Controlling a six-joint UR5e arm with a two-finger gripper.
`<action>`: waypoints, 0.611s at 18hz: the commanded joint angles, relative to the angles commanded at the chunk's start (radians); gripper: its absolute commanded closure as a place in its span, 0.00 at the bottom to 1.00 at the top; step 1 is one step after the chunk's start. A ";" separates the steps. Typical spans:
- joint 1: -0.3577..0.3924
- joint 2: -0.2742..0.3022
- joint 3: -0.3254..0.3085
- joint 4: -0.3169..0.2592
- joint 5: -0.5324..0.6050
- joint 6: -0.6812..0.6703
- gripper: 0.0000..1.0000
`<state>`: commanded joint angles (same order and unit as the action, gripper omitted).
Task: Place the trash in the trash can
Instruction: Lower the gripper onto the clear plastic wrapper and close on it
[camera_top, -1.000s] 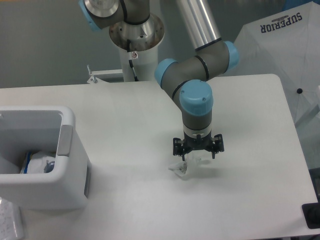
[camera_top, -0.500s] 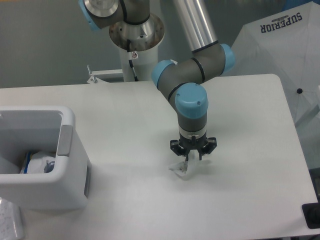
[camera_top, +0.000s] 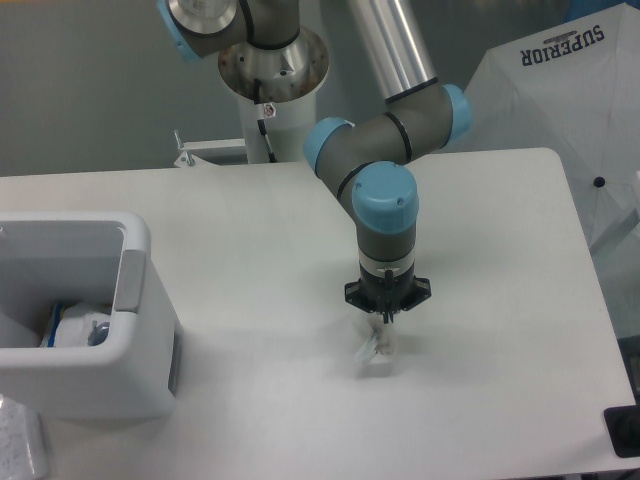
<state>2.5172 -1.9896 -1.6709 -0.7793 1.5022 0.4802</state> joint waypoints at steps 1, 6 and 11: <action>0.006 0.012 0.043 0.000 -0.055 -0.046 1.00; -0.003 0.012 0.282 0.009 -0.221 -0.378 1.00; -0.061 0.101 0.341 0.011 -0.330 -0.476 1.00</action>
<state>2.4561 -1.8886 -1.3299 -0.7685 1.1720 0.0046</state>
